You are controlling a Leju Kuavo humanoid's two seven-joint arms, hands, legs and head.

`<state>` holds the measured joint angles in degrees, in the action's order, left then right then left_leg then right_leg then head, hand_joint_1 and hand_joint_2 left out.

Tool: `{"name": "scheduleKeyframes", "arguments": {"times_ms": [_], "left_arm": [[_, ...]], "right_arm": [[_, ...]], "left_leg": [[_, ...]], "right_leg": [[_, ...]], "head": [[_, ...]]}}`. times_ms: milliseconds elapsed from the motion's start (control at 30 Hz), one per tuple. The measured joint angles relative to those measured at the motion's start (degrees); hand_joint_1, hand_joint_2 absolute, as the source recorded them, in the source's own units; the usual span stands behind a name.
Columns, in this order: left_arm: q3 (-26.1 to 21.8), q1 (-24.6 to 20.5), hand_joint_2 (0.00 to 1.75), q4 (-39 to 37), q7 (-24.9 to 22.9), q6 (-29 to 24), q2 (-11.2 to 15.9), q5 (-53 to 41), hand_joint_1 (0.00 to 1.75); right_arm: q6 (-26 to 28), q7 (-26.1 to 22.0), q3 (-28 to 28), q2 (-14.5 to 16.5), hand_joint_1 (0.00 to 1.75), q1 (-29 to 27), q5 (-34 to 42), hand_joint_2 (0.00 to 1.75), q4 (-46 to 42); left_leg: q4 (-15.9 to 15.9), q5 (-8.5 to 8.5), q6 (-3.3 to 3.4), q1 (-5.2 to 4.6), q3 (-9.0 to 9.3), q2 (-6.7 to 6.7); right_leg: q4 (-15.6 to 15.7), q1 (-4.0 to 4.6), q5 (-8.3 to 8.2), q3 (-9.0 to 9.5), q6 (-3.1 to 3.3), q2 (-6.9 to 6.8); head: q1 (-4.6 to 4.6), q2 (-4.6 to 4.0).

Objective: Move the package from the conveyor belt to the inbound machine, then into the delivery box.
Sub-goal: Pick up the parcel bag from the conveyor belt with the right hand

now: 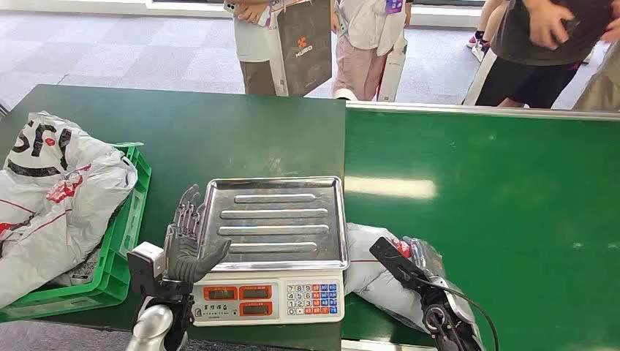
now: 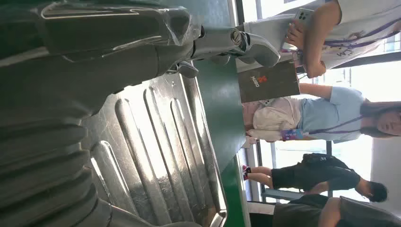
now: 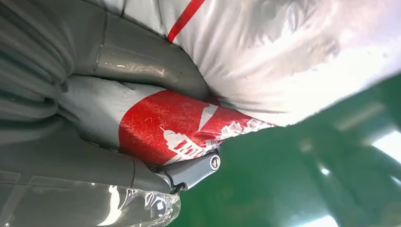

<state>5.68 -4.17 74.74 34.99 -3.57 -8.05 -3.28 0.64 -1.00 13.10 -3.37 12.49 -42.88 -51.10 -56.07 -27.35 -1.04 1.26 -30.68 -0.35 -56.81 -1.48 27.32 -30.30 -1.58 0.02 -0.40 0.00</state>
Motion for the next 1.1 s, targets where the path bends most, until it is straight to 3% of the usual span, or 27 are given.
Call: {"name": "scheduleKeyframes", "arguments": {"times_ms": [233, 567, 767, 1100], "left_arm": [[-0.2, 2.4, 1.75, 1.7, 1.0, 0.0, 0.1, -0.1, 0.00], [-0.3, 2.1, 1.75, 1.7, 2.1, 1.1, 0.1, -0.2, 0.00], [-0.3, 1.6, 1.75, 1.7, 2.2, 1.3, 0.1, -0.2, 0.00], [-0.3, 1.3, 1.75, 1.6, 2.3, 1.6, 0.1, -0.3, 0.00]], "right_arm": [[5.6, -10.2, -2.9, 0.2, 1.75, -4.0, 9.1, 1.75, -6.0], [10.5, -19.8, -8.9, -0.2, 1.75, -8.1, 16.0, 1.75, -19.2], [10.8, -20.8, -10.8, -0.5, 1.75, -8.3, 16.4, 1.75, -25.2], [11.3, -22.0, -11.6, -0.5, 1.75, -9.0, 16.5, 1.75, -27.8]], "left_leg": [[0.0, 0.06, 0.01, -0.01, -0.62, -0.11], [0.0, 0.07, 0.00, 0.00, -1.19, -0.04], [0.0, 0.07, -0.01, 0.00, -1.21, 0.01], [0.0, 0.07, -0.01, 0.00, -1.27, 0.00]], "right_leg": [[0.0, 0.00, -0.04, -0.46, -0.01, -0.04], [-0.1, 0.00, -0.08, -1.10, -0.02, 0.01], [-0.1, 0.00, -0.08, -1.15, -0.02, 0.03], [-0.1, 0.00, -0.08, -1.20, -0.02, 0.03]], "head": [[0.01, 0.00], [-0.01, 0.00], [-0.01, 0.00], [0.00, 0.00]]}}
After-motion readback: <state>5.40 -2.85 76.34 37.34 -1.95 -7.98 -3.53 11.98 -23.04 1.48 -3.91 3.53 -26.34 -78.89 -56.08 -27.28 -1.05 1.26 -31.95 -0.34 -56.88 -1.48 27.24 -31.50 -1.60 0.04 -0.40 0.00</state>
